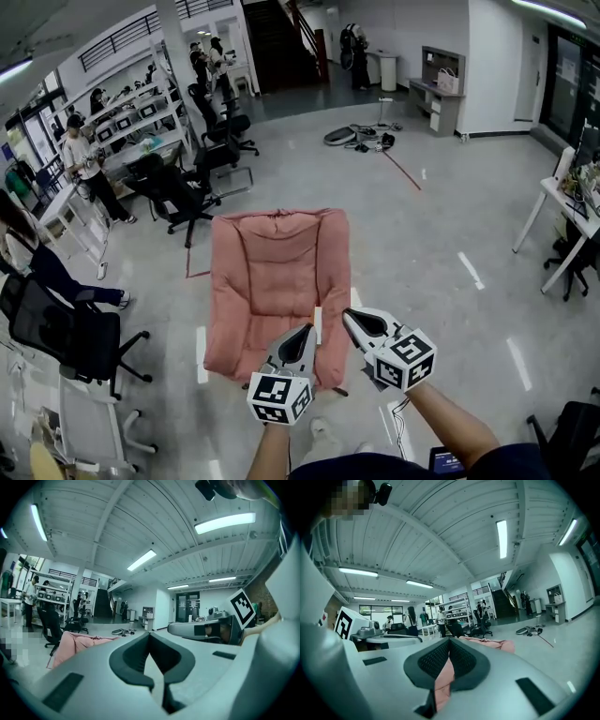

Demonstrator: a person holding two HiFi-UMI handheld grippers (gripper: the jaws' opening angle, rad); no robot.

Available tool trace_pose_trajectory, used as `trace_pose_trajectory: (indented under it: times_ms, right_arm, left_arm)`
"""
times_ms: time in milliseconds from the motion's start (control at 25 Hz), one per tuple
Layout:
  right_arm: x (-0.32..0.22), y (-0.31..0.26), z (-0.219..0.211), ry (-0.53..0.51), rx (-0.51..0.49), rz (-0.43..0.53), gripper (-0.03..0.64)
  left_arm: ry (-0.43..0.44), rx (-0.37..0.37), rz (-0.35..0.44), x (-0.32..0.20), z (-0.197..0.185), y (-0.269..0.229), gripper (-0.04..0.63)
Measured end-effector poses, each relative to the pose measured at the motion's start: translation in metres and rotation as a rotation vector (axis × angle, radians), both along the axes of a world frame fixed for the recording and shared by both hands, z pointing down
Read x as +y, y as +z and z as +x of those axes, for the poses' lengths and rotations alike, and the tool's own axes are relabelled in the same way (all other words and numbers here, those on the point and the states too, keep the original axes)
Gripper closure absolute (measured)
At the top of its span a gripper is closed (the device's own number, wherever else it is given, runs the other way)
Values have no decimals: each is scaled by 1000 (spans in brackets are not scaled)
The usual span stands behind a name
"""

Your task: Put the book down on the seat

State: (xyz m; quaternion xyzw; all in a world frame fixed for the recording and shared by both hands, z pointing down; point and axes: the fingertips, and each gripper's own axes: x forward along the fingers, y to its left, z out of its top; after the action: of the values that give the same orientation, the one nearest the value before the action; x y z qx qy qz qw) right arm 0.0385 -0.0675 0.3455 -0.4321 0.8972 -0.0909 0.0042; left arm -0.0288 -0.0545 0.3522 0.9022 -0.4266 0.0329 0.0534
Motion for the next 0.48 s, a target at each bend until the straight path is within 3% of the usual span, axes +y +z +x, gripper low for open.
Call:
trace_pose_trajectory:
  times_ms: [480]
  right_arm:
    - [52, -11, 8, -11, -16, 40, 597]
  left_arm:
    - [-23, 14, 25, 53, 8, -10, 591]
